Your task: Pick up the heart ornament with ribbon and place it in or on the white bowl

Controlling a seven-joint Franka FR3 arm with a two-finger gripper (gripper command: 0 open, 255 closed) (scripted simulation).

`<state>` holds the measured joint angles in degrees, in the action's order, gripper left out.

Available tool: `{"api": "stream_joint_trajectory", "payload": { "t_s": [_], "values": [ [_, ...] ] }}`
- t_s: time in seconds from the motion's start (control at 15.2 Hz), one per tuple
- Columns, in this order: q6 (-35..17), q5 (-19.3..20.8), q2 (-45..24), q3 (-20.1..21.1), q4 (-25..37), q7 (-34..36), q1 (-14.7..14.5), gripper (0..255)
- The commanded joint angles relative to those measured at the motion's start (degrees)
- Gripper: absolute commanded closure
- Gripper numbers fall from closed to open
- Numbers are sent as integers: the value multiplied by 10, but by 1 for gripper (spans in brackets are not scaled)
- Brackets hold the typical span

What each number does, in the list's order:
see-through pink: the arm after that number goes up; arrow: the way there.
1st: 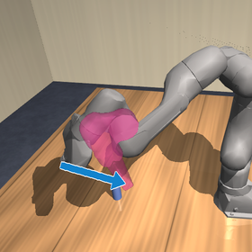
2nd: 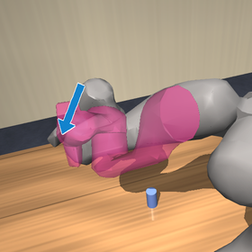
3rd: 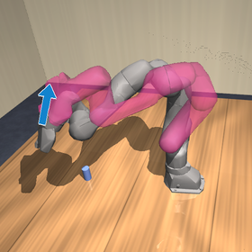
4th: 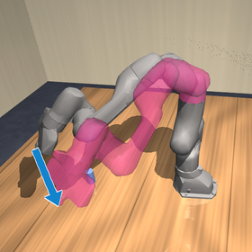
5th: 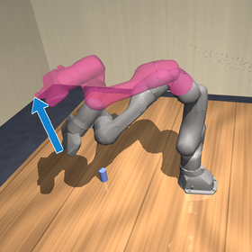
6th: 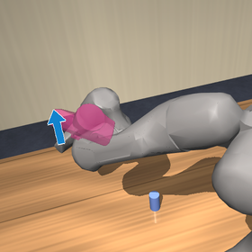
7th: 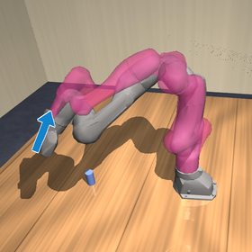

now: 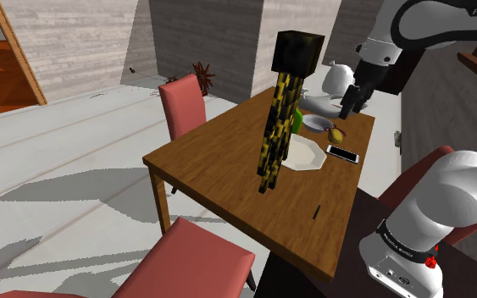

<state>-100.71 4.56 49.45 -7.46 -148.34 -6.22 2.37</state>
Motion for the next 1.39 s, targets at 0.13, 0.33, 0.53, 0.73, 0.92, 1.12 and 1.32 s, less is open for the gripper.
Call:
{"api": "stream_joint_trajectory", "payload": {
  "t_s": [0.13,0.33,0.53,0.73,0.92,1.12,1.32],
  "values": [
    [-42,51,-1,-57,-28,-85,15,0],
    [-80,87,-15,-104,-39,-148,26,0],
    [-122,121,-42,-152,-41,-211,34,0],
    [-168,147,-80,-203,-34,-274,34,0],
    [-216,164,-127,-257,-17,-339,26,0],
    [-263,167,-182,-314,9,-407,7,0],
    [-309,150,-243,-376,42,-482,-26,0]
  ]
}}
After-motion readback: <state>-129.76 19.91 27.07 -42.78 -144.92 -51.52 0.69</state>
